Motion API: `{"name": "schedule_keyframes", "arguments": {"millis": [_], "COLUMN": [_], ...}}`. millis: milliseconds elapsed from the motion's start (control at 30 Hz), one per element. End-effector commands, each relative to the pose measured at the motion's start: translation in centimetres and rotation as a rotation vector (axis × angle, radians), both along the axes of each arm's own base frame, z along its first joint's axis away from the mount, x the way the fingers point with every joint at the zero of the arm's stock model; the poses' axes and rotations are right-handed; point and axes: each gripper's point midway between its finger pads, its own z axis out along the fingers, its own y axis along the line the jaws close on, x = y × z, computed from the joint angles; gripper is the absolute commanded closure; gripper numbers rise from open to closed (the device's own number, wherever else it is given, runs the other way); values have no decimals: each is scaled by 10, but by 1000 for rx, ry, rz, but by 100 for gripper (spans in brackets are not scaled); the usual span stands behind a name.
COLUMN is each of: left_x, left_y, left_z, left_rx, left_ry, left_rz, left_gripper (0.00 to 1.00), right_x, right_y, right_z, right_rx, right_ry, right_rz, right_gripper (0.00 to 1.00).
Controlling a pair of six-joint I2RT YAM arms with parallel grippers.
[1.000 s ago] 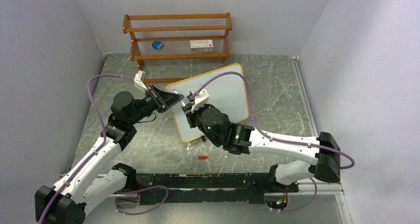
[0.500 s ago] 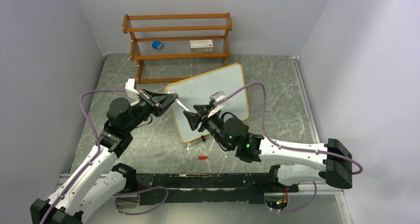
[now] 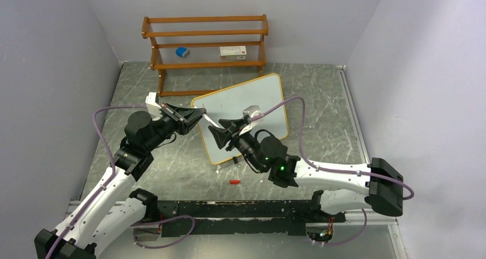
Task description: Write a sentence on the whiteboard
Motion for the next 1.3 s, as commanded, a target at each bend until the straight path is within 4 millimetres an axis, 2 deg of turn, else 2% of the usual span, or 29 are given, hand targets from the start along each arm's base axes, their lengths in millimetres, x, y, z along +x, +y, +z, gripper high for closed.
{"name": "schedule_keyframes", "arguments": {"millis": [0,167,500,633,867,1000,1133,1267], "left_x": [-3,-4,-5,-5,-6,-6,-6,-4], "left_y": [-1,0,-1,-2,-2,-3,-3,0], "left_z": [19,18,16,15,15,17,16,15], "left_rx": [-29,-27,-29,-34,-39,-43,-32,6], "left_ry": [-21,-14,-7,-6,-2,-7,-10,-31], "left_rz": [-14,-9,-15,-21,-24,-27,-29,-7], "left_gripper": [95,95,95,95,95,95,95,75], "right_x": [7,9,7,9,11,10,8,5], "right_y": [5,6,2,2,7,6,4,0], "right_z": [14,14,22,23,20,19,21,24], "right_rx": [46,56,82,86,70,64,49,15], "right_ry": [-16,-20,-43,-44,-40,-40,-48,-53], "right_rz": [-15,-16,-13,-18,-6,-1,14,25], "right_gripper": [54,58,58,62,79,99,100,100]}}
